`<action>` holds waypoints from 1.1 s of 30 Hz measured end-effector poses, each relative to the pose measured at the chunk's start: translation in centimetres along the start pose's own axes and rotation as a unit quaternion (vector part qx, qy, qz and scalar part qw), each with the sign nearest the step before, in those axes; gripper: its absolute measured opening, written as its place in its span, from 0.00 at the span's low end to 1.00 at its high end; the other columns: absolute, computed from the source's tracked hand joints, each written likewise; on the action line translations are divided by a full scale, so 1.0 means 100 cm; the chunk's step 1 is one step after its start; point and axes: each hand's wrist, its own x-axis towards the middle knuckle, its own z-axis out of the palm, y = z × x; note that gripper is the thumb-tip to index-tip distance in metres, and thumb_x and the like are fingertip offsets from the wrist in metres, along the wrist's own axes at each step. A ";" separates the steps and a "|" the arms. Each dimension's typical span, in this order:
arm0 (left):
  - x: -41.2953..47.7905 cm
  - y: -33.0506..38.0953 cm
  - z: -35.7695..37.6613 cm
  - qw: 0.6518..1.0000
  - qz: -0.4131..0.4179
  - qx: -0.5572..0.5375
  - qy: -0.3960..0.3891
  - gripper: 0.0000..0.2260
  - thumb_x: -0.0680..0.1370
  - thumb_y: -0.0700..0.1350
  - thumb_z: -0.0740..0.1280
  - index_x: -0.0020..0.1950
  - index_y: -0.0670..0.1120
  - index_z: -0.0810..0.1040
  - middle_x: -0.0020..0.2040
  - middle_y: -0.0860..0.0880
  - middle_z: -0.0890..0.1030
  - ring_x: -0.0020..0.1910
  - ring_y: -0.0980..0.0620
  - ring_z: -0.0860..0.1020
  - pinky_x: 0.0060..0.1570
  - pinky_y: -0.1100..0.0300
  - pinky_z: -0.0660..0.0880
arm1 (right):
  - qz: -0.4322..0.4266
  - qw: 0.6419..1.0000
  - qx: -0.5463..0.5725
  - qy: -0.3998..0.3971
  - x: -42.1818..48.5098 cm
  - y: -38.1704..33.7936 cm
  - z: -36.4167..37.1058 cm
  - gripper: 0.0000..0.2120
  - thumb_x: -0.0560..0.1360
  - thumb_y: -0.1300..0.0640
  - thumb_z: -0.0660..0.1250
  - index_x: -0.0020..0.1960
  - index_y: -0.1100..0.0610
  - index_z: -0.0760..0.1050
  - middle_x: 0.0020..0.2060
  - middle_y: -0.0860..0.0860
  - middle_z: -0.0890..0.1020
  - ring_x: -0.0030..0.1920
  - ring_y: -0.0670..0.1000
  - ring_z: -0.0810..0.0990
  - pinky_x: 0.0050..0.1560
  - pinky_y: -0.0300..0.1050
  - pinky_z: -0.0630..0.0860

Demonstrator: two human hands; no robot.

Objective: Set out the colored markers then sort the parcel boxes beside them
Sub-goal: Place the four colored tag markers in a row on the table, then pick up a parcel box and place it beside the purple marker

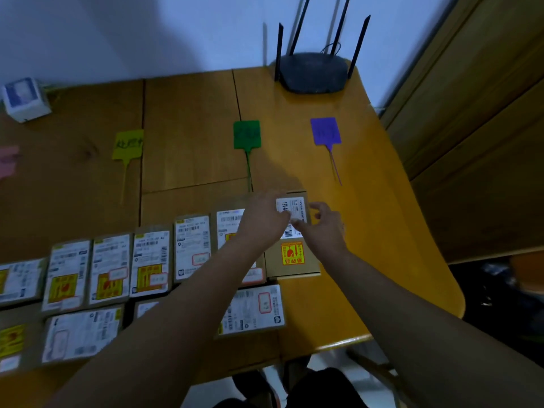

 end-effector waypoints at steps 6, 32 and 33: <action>0.060 -0.012 0.001 0.897 0.016 0.418 -0.144 0.51 0.66 0.68 0.75 0.82 0.51 0.58 0.80 0.38 0.62 0.82 0.36 0.50 0.74 0.29 0.35 | 0.040 0.996 -0.058 -0.051 0.019 0.034 0.001 0.42 0.71 0.40 0.77 0.79 0.50 0.65 0.72 0.58 0.74 0.73 0.62 0.70 0.70 0.59 0.72; -0.018 0.016 -0.130 0.987 -0.022 -0.148 -0.056 0.17 0.77 0.52 0.74 0.66 0.52 0.80 0.45 0.60 0.88 0.45 0.61 0.86 0.37 0.71 0.79 | -0.236 0.950 0.039 -0.203 0.005 -0.092 -0.116 0.35 0.74 0.63 0.77 0.77 0.48 0.71 0.68 0.55 0.77 0.69 0.54 0.76 0.58 0.51 0.84; -0.027 0.018 -0.145 0.983 -0.037 -0.180 -0.021 0.16 0.78 0.51 0.74 0.65 0.51 0.80 0.45 0.57 0.88 0.45 0.60 0.86 0.38 0.69 0.80 | -0.257 0.954 0.025 -0.152 0.002 -0.104 -0.116 0.34 0.75 0.58 0.78 0.78 0.48 0.70 0.70 0.56 0.76 0.71 0.56 0.74 0.61 0.56 0.82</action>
